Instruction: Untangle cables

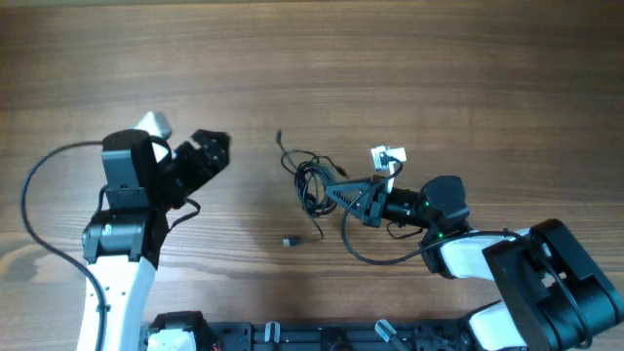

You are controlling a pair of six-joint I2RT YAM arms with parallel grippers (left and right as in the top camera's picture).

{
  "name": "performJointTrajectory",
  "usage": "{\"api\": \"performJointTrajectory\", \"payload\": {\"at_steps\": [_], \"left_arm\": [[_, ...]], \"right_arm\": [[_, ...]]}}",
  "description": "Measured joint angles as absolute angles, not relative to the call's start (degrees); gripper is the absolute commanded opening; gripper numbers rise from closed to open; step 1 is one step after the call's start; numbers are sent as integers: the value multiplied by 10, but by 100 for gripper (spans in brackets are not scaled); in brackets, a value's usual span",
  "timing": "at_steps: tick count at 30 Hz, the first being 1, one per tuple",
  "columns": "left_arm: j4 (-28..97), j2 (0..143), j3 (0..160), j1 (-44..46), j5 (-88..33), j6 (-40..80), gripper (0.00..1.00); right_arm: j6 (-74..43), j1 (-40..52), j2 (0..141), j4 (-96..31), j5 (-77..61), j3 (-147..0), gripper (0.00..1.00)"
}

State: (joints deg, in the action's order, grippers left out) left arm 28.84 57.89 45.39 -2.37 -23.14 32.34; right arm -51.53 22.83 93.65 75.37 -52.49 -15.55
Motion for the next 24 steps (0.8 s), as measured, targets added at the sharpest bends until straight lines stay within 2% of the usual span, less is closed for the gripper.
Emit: {"api": "performJointTrajectory", "payload": {"at_steps": [5,8,9,13,15,18,21,24], "left_arm": [[248,579,454,-16,-429,156,98],[206,579,454,27,-469,114,83],[198,579,454,42,-472,100,80],[190,587,454,130,-423,18,82],[189,611,454,175,-380,-32,73],[180,668,454,228,-309,-105,68],[142,727,454,250,-242,-135,51],[90,777,454,254,-208,-150,4]], "right_arm": [[-461,228,936,682,-543,-154,4],[-450,228,937,673,-544,-154,4],[-449,228,937,673,-544,-154,4],[-448,228,937,672,-544,-154,4],[-447,228,937,673,-544,-154,4],[-447,228,937,673,-550,-154,4],[-447,228,937,673,-557,-154,4],[-447,228,937,672,-561,-154,4]]}}
